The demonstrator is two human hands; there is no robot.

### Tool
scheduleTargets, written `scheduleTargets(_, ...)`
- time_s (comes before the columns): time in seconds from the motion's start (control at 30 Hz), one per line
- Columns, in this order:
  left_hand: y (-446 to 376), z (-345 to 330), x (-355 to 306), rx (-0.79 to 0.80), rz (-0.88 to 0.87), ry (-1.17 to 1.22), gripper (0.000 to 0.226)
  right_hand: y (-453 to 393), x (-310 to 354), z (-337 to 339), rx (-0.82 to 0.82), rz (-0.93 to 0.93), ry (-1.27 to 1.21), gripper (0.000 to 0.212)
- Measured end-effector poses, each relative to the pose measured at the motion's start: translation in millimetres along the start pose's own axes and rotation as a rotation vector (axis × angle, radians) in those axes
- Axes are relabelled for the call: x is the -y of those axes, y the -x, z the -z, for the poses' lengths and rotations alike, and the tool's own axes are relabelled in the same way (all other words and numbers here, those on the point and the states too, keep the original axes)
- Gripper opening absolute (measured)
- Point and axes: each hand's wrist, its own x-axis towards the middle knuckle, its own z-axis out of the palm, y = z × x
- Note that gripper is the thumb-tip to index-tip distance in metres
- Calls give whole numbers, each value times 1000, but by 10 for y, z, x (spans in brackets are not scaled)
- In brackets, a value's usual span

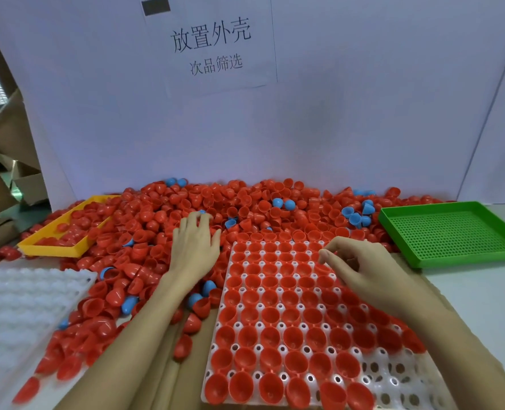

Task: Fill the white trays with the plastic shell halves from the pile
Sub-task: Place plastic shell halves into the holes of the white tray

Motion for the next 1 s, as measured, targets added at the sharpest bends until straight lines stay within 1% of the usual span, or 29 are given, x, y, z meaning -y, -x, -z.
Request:
scheduleTargets(0.07,-291,-37,-11,113,-51,79,40,-1,-10,-22,-19,13,34,20)
scheduleTargets(0.13,-506,-87,-33,262,-76,110,46,0,-20,-49,-17,29,66,20)
scheduleTargets(0.2,-603,-196,-75,407,-95,31,50,10,-28,-66,4,35,69,20)
scheduleTargets(0.27,-602,-337,-85,448,-124,-27,44,19,-33,-77,20,38,85,19)
scheduleTargets(0.4,-533,-455,-38,356,-106,151,20,19,-9,-111,30,40,105,22)
scheduleTargets(0.47,-491,-436,-3,312,-105,194,15,14,2,-113,37,38,110,24)
scheduleTargets(0.6,-389,-336,20,185,-95,320,21,26,25,-97,41,39,105,23)
scheduleTargets(0.67,-343,-250,11,76,-82,365,23,30,28,-78,36,47,109,24)
scheduleTargets(0.77,-244,-67,-40,-70,-114,430,20,30,40,-57,22,56,121,23)
scheduleTargets(0.83,-88,66,-143,-100,-176,460,20,27,60,-60,3,56,110,16)
scheduleTargets(0.9,142,168,-294,-84,-240,495,25,28,92,-67,-19,38,44,2)
scheduleTargets(0.93,268,202,-374,-71,-267,515,28,31,123,-80,-20,29,-24,10)
scheduleTargets(1.0,499,235,-529,-62,-328,531,36,46,212,-112,8,29,-162,39)
